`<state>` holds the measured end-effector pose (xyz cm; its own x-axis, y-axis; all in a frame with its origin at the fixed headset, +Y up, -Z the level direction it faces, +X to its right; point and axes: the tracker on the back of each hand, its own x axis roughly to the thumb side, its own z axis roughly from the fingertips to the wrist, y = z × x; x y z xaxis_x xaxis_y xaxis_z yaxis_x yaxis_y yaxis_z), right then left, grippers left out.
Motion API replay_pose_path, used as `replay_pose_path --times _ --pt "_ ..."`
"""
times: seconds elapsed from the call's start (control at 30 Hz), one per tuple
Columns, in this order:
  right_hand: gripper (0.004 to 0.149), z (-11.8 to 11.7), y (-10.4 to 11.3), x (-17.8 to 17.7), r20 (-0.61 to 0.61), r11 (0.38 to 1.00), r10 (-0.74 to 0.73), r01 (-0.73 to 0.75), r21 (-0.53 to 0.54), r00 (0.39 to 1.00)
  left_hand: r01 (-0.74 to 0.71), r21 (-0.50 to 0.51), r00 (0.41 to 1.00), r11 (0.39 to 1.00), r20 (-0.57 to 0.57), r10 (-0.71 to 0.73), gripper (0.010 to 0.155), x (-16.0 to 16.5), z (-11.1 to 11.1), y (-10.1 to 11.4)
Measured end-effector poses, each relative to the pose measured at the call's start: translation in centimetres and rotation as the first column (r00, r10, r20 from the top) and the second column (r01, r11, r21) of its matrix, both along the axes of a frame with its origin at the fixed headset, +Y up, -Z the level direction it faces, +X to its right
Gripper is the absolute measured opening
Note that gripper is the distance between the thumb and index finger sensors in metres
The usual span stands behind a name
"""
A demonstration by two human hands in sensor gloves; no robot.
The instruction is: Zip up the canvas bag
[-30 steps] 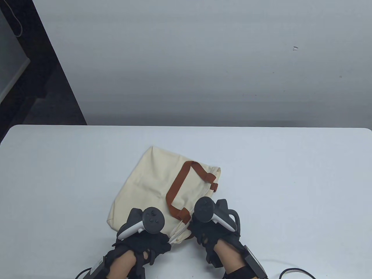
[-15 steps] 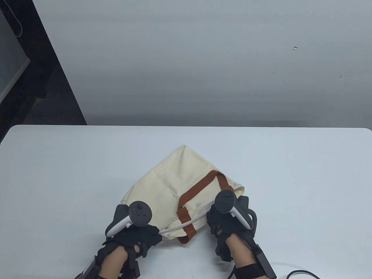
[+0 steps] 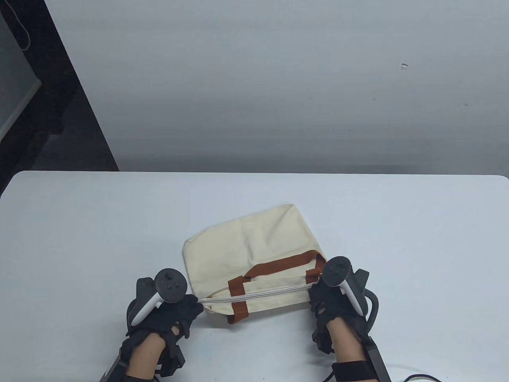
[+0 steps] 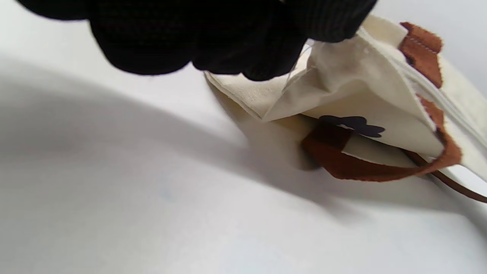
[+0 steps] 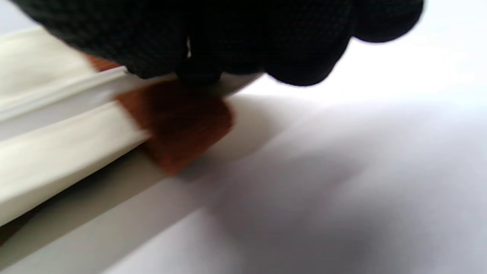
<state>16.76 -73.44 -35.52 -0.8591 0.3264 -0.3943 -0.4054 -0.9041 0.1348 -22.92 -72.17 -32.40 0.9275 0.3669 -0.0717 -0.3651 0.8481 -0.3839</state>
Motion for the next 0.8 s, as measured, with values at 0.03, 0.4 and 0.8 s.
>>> replay_pose_path --times 0.03,0.4,0.8 --pt "0.04 0.1 0.0 0.4 0.025 1.0 0.009 -0.01 0.005 1.0 0.005 0.012 1.0 1.0 -0.015 -0.005 0.041 -0.4 -0.1 0.0" --pt "0.037 0.6 0.4 0.1 0.044 0.997 0.066 -0.067 0.038 0.997 0.055 0.078 0.994 0.995 -0.095 -0.047 0.041 -1.5 0.0 0.7" --pt "0.04 0.1 -2.8 0.1 -0.026 0.983 0.065 -0.068 -0.17 0.998 0.167 0.008 0.985 0.986 -0.053 -0.167 0.042 -0.2 0.6 1.2"
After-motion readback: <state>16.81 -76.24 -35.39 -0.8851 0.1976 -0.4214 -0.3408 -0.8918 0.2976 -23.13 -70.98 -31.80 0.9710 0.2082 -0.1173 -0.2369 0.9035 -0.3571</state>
